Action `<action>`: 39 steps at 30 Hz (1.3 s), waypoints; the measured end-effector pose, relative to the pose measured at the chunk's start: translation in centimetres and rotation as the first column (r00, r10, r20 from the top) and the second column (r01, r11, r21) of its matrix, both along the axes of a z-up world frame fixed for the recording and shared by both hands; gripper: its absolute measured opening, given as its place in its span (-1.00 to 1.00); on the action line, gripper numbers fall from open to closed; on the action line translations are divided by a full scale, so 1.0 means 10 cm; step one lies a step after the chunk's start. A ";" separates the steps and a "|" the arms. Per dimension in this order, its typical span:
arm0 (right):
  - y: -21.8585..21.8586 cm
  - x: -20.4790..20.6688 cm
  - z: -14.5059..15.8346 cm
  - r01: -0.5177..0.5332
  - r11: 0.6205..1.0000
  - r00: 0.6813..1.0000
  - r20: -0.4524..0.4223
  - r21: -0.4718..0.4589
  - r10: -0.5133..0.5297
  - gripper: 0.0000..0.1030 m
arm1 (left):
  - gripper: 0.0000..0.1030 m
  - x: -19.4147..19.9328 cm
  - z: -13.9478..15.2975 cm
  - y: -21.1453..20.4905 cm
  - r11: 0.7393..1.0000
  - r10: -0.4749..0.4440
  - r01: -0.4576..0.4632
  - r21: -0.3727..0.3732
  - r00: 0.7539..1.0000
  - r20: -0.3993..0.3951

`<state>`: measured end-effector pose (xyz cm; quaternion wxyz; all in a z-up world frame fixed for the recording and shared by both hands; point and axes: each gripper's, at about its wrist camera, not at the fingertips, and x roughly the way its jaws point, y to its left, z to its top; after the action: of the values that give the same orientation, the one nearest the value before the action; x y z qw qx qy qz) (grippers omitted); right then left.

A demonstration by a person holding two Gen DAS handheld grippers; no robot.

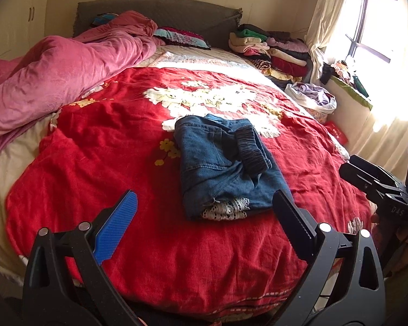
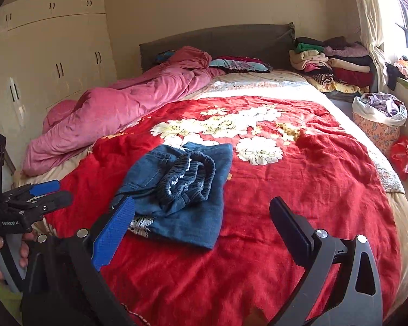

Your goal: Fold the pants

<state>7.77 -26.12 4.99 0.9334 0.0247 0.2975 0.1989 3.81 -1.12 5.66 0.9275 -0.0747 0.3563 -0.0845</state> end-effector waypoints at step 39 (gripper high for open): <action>0.07 -0.35 -0.49 0.001 0.999 0.994 -0.109 -0.047 -0.006 0.91 | 0.81 -0.27 -0.43 -0.17 0.999 0.047 -0.045 0.029 0.996 -0.076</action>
<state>4.31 -25.39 0.08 0.9164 0.0143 0.3528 0.1886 1.14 -2.81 1.32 0.9159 -0.0735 0.3907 -0.0551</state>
